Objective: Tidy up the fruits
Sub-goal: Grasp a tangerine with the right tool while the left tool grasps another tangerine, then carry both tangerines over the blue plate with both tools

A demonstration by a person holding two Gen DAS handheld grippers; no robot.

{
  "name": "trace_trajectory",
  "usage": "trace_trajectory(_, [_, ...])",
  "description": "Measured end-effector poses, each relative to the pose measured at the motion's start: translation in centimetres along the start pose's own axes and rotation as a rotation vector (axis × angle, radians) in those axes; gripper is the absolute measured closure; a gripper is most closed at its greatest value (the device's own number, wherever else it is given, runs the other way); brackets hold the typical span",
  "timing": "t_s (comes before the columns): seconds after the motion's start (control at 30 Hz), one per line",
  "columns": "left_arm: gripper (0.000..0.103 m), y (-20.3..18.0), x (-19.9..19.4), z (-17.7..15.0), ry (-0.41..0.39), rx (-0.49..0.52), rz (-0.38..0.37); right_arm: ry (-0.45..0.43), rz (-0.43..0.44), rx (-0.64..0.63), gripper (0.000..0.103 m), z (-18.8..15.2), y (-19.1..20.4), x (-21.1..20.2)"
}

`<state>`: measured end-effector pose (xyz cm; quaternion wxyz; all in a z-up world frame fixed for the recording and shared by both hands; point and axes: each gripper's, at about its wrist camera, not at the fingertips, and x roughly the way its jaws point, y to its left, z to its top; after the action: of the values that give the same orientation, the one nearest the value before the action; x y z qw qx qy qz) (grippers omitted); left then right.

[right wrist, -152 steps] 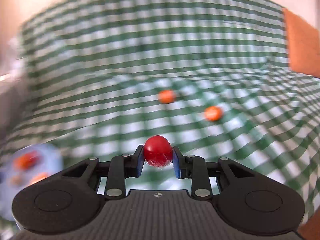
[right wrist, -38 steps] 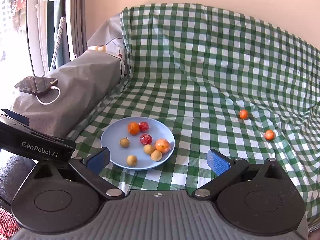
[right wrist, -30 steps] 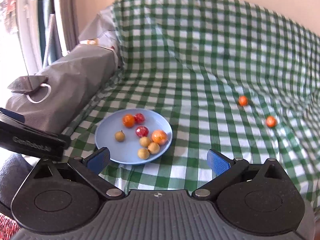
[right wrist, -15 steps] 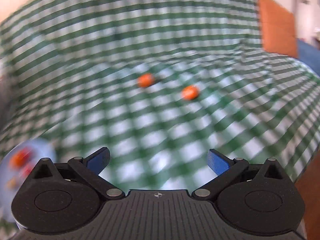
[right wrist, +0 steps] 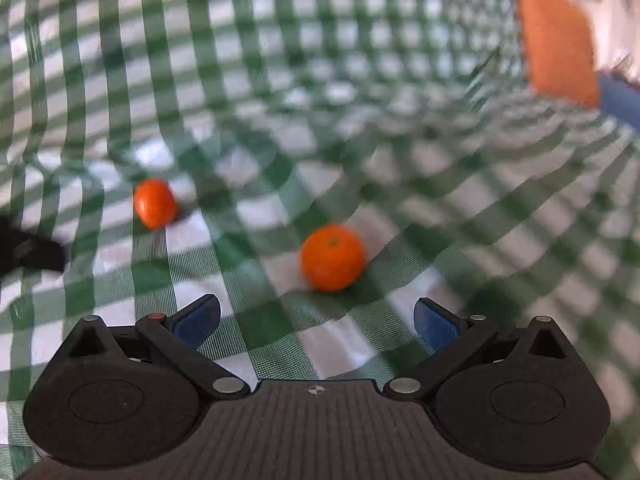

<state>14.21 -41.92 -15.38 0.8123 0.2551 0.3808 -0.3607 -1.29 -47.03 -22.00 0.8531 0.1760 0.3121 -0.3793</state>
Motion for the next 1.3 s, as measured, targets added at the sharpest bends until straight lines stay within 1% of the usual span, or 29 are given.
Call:
trace_trajectory(0.03, [0.0,-0.3,1.3,0.7,0.001,0.002,0.004,-0.023,-0.015,-0.007,0.001,0.2,-0.1,0.2])
trace_trajectory(0.07, [0.0,-0.7,2.5,1.3,0.005,0.004,0.001,-0.027,-0.04,-0.015,0.001,0.4,-0.2,0.5])
trace_trajectory(0.17, [0.0,-1.4,5.2,2.6,0.019,0.0,-0.02,-0.042,-0.04,0.016,0.001,0.8,-0.8,1.1])
trace_trajectory(0.23, [0.0,-1.8,6.3,3.1,0.018,0.008,-0.01,-0.047,-0.059,-0.013,0.001,0.7,-0.4,1.2])
trace_trajectory(0.3, [0.0,-2.0,6.3,3.4,-0.001,0.013,-0.016,-0.056,-0.069,-0.025,0.001,0.7,-0.2,1.3])
trace_trajectory(0.33, [0.007,-2.0,6.1,3.3,-0.017,0.008,-0.018,-0.056,-0.071,-0.016,0.002,0.8,-0.2,1.3])
trace_trajectory(0.37, [0.037,-2.0,5.8,3.1,-0.029,0.009,-0.023,-0.061,-0.082,0.006,0.006,0.9,-0.3,1.2])
trace_trajectory(0.4, [0.055,-2.2,5.6,3.2,-0.03,0.031,-0.072,-0.078,-0.106,0.022,0.034,0.9,-0.1,0.8])
trace_trajectory(0.43, [0.067,-2.4,5.0,3.1,-0.033,0.05,-0.085,-0.094,-0.123,0.003,0.065,0.9,0.1,0.6])
trace_trajectory(0.47, [0.067,-2.9,4.5,3.2,-0.042,0.078,-0.07,-0.094,-0.114,-0.023,0.065,1.0,0.4,0.5])
trace_trajectory(0.53, [0.067,-3.7,3.6,2.8,-0.068,0.128,-0.057,-0.091,-0.1,0.003,0.066,1.1,-0.1,0.5])
trace_trajectory(0.6, [0.067,-3.7,2.6,2.2,-0.05,0.132,-0.055,-0.101,-0.124,0.024,0.066,1.3,-0.5,0.4])
trace_trajectory(0.67, [0.067,-2.9,0.9,1.0,-0.023,0.094,-0.039,-0.116,-0.158,0.065,0.066,1.5,-1.2,0.2])
trace_trajectory(0.7, [0.067,-2.2,-0.1,0.2,-0.006,0.061,-0.036,-0.125,-0.162,0.089,0.066,1.6,-1.6,0.0])
trace_trajectory(0.8, [0.067,-0.2,-4.4,-3.3,0.042,-0.017,-0.005,-0.149,-0.176,0.119,0.066,1.6,-2.0,-0.5])
trace_trajectory(0.87, [0.067,1.5,-7.6,-6.0,0.091,-0.065,0.016,-0.155,-0.179,0.131,0.066,1.3,-2.2,-0.8])
trace_trajectory(0.93, [0.067,3.2,-10.9,-8.9,0.126,-0.117,0.045,-0.134,-0.176,0.143,0.066,0.4,-2.2,-1.5])
trace_trajectory(0.97, [0.067,3.9,-12.4,-10.3,0.135,-0.131,0.055,-0.103,-0.171,0.151,0.066,-0.3,-2.2,-2.1])
trace_trajectory(1.03, [0.067,5.3,-15.7,-13.1,0.139,-0.155,0.085,-0.037,-0.159,0.172,0.066,-1.5,-2.1,-3.8])
trace_trajectory(1.1, [0.067,6.4,-18.8,-15.4,0.138,-0.169,0.121,-0.004,-0.128,0.184,0.066,-2.3,-2.0,-6.1])
trace_trajectory(1.17, [0.067,7.4,-21.7,-17.3,0.149,-0.19,0.161,-0.01,-0.085,0.184,0.066,-2.9,-1.7,-9.5])
trace_trajectory(1.23, [0.067,8.2,-24.8,-18.8,0.151,-0.217,0.188,-0.022,-0.042,0.163,0.066,-4.0,-0.8,-14.0])
trace_trajectory(1.3, [0.067,8.9,-28.1,-20.3,0.138,-0.241,0.206,-0.03,0.033,0.137,0.066,-5.2,0.3,-18.8])
